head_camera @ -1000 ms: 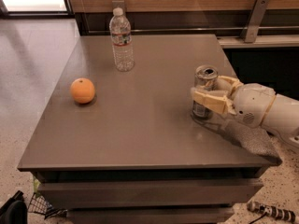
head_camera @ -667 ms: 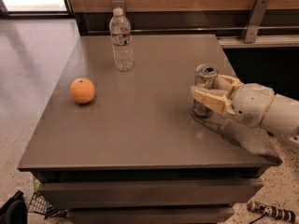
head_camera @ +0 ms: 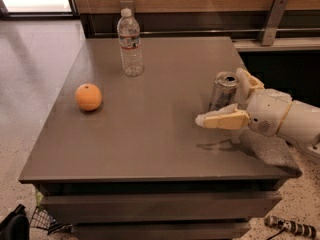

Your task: Place redbull can upright

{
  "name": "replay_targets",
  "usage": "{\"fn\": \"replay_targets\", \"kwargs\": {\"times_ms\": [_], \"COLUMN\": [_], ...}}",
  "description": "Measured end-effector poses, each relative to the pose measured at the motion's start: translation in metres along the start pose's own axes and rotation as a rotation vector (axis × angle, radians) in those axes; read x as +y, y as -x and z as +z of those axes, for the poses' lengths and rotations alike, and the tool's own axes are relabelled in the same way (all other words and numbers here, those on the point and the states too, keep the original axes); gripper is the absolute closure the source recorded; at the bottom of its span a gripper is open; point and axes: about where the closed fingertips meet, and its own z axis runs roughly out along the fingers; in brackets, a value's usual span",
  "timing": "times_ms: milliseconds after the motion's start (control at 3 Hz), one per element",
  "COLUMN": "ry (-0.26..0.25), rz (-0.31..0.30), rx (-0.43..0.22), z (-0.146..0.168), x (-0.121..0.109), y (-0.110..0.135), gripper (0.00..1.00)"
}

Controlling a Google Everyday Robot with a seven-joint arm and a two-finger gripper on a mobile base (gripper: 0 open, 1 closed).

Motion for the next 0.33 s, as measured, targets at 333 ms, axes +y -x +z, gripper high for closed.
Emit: {"fn": "replay_targets", "kwargs": {"times_ms": [333], "ry": [0.000], "rz": [0.000], "rx": [0.000], "z": [0.0000], "x": [0.0000], "y": [0.0000], "gripper": [0.00]}}
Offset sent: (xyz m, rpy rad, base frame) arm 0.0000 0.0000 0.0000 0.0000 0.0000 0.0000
